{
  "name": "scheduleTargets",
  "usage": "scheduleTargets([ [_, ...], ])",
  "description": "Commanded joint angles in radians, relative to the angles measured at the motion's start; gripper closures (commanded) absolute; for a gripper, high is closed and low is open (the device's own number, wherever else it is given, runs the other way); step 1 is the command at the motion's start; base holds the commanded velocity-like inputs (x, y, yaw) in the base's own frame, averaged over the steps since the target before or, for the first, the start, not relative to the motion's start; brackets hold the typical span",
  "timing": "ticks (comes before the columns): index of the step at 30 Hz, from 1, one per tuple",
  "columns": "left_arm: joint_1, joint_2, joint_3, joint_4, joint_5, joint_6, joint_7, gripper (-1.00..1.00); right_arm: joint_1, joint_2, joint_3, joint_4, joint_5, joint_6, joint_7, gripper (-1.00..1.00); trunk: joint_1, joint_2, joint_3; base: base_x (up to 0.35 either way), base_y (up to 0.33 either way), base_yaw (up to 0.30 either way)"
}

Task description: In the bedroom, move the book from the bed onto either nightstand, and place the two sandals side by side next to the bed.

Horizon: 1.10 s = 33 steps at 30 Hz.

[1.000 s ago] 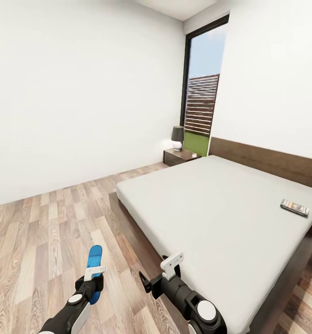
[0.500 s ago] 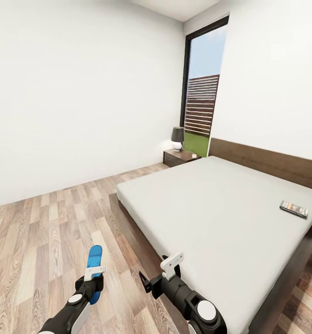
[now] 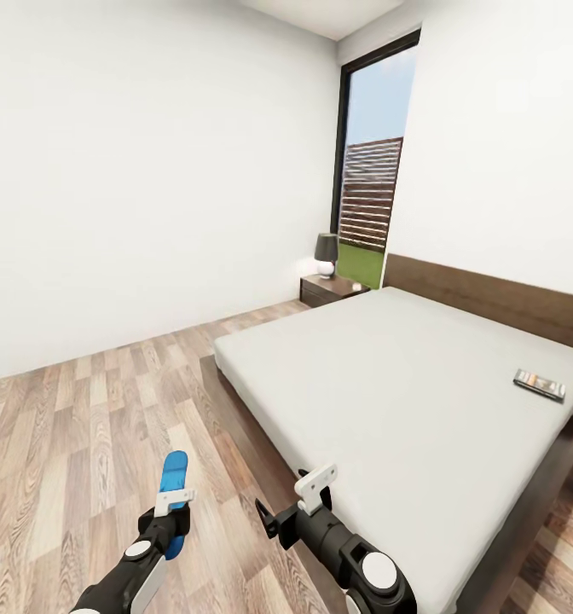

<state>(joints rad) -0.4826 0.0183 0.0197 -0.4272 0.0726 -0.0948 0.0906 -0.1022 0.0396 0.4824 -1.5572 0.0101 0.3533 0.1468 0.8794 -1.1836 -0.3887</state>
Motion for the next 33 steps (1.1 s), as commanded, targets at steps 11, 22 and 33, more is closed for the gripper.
scheduleTargets([
  [11,-0.001,0.000,-0.001,0.001,0.006,-0.003,0.001,1.00,-0.001,0.000,-0.001,-0.001,0.001,0.006,0.004,-1.00,-0.042,0.077,0.033,0.000,0.000,0.000],
  [22,-0.001,0.000,-0.001,0.001,0.004,-0.003,0.001,1.00,-0.001,0.000,-0.001,-0.001,0.002,0.006,0.004,-1.00,-0.084,0.154,0.068,0.000,0.000,0.000],
  [33,-0.001,0.000,-0.001,0.001,0.004,-0.003,0.001,1.00,-0.001,0.000,-0.001,-0.001,0.001,0.005,0.004,-1.00,-0.127,0.231,0.102,0.000,0.000,0.000],
])
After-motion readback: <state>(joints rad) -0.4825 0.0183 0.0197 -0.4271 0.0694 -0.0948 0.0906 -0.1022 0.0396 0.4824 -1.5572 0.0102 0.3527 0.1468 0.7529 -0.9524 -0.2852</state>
